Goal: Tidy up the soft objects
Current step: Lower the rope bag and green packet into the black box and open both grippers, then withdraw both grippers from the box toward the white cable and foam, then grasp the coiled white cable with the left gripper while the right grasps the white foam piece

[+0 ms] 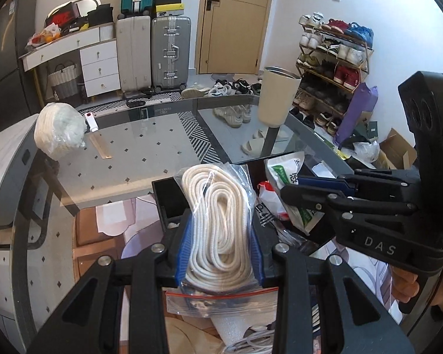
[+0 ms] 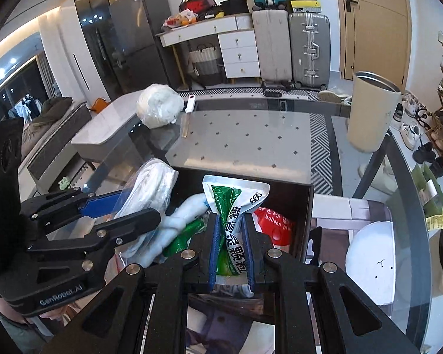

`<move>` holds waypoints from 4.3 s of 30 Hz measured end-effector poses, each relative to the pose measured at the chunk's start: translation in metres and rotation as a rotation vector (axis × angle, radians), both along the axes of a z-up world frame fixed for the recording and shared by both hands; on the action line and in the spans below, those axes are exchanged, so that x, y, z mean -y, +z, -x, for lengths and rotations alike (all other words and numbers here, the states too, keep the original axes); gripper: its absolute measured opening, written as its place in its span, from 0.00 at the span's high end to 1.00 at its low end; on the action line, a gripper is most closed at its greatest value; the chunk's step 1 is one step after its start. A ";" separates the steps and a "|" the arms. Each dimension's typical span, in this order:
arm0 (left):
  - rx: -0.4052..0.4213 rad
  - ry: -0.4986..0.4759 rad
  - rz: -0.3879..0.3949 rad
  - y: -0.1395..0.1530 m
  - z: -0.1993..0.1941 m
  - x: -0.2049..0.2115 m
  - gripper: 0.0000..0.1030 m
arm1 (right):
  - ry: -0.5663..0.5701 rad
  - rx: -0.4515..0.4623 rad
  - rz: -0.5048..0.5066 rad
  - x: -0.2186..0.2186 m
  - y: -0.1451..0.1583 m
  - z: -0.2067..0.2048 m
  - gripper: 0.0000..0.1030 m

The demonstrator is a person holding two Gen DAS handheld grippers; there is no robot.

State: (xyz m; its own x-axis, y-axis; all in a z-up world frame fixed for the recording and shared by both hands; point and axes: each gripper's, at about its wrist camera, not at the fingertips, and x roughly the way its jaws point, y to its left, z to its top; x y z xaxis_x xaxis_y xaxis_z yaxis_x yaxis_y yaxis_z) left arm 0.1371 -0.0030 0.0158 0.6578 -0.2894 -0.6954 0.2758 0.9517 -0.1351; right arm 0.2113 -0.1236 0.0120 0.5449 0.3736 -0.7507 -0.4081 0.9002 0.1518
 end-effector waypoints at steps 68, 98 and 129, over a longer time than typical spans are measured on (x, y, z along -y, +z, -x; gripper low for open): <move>-0.018 -0.042 0.017 0.025 0.072 -0.023 0.45 | 0.168 0.084 0.074 0.010 0.020 0.097 0.66; -0.267 -0.059 -0.003 -0.053 0.093 0.000 0.44 | 0.418 -0.201 0.133 -0.019 -0.062 0.144 0.66; -0.305 -0.068 -0.067 -0.065 0.083 0.000 0.50 | 0.360 -0.151 0.192 0.005 -0.051 0.138 0.27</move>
State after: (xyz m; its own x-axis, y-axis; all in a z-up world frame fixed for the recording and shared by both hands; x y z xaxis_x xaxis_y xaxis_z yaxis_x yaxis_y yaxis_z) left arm 0.0545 -0.0030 -0.0496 0.3971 -0.2722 -0.8765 0.2957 0.9420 -0.1586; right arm 0.0737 -0.1289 -0.0390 0.2839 0.3657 -0.8864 -0.6875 0.7220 0.0776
